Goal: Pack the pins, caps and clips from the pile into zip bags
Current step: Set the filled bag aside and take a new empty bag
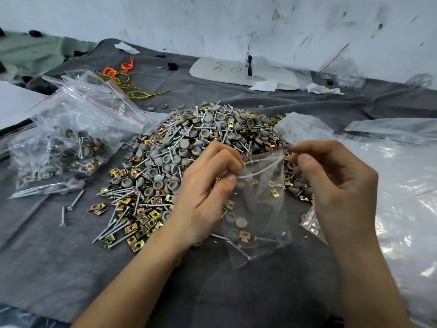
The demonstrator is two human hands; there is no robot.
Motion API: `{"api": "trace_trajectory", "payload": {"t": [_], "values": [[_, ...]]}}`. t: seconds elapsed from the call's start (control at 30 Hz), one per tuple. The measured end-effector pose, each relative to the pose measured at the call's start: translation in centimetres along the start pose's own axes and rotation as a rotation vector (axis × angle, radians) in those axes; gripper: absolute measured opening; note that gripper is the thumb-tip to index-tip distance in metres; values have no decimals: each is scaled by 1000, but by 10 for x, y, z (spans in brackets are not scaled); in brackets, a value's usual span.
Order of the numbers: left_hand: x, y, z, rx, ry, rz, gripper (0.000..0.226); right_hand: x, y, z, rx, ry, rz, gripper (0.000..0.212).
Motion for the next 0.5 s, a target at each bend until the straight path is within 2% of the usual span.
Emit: {"api": "trace_trajectory", "payload": {"t": [0.1,0.17,0.27,0.33,0.4,0.5], "values": [[3,-1,0,15,31,-51,11,9,28,3,-155,46,-29,23],[8,-2,0,7,76,-73,13,12,53,3,-294,8,-141,25],[21,-6,-2,28,199,-178,20,2,85,-3,-452,-203,-347,20],[32,-12,-3,58,302,-282,28,-9,91,-10,-492,-316,-415,18],[41,-15,-4,66,388,-342,30,-23,85,-14,-468,-420,-416,20],[52,-12,-4,24,463,-379,33,-59,68,-32,-438,-727,-340,17]]}}
Point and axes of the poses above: each hand's wrist, its own z-axis towards the middle knuckle, its own x-axis out of the back of the hand, y = z × x, the point moved 9 cm from there along z, towards the middle knuckle, and after that the axes turned 3 degrees about -x, right-handed, at the moved point
